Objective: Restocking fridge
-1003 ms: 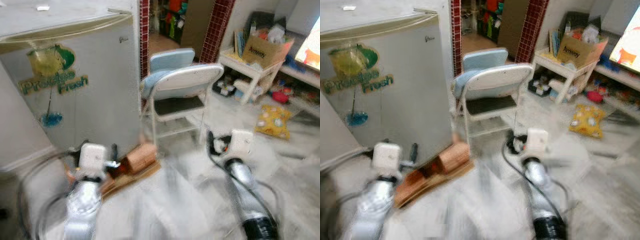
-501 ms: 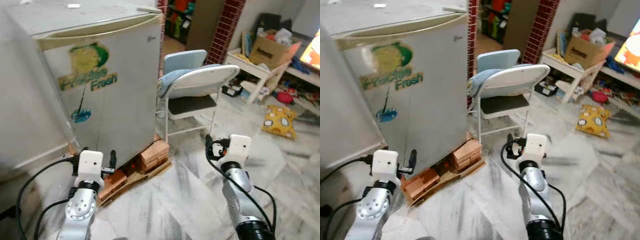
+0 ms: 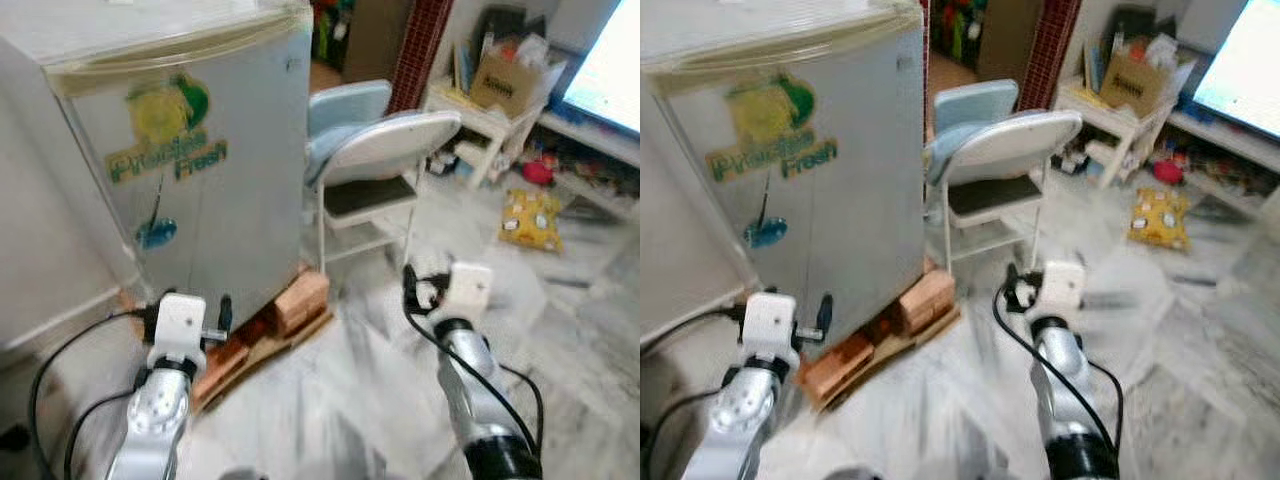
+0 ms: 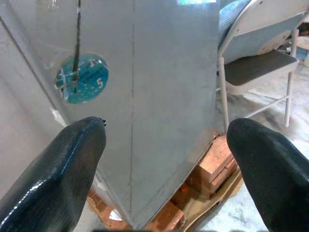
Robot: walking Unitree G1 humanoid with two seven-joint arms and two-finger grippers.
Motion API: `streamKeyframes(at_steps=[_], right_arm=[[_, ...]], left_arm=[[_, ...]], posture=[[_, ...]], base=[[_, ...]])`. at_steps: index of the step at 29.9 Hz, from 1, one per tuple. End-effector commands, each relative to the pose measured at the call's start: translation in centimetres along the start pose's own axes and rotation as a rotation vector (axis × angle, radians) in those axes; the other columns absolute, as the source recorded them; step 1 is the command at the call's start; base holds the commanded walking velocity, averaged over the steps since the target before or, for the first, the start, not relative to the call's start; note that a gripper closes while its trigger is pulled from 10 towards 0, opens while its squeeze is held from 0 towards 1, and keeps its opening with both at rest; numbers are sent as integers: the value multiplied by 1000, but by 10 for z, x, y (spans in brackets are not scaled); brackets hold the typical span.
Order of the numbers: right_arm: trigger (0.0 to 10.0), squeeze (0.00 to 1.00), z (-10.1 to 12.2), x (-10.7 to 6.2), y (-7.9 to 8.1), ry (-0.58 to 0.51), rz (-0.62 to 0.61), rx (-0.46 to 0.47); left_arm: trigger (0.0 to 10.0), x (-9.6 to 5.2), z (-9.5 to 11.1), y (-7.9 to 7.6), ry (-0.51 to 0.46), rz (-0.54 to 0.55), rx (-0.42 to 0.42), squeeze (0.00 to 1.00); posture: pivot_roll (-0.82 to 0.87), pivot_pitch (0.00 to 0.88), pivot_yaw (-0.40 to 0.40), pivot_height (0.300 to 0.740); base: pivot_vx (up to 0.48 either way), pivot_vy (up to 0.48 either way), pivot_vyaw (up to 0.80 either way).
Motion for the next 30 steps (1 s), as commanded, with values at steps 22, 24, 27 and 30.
streamKeyframes(at_steps=[22,24,27,30], right_arm=[[10000,0,-6,0,-7,19,-27,-19],[10000,0,-7,1,-6,24,-22,-25],[10000,0,-7,1,-6,23,-21,-26],[10000,0,-7,2,-5,27,-20,-29]], left_arm=[[10000,-2,-2,-3,10,-38,10,0],[10000,-1,-2,-3,4,-37,13,0],[10000,-1,-2,-4,2,-43,10,0],[10000,0,-2,-6,2,-55,14,0]], posture=[[105,0,-55,740],[103,0,-55,740],[103,0,-56,740],[103,0,-55,740]], base=[[0,480,-236],[0,480,-563],[0,480,-540],[0,480,-617]])
Point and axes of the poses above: a point about 5 cm out from each wrist's last joint towards the gripper, its own x axis pointing out of the wrist towards the gripper, its own z axis along the axis of the wrist's last joint, y = z × x, the point moved 2 cm from there along x, pointing out of the wrist towards the gripper, and after that the axes turned 10 degrees about -x, right-handed, at the moved point
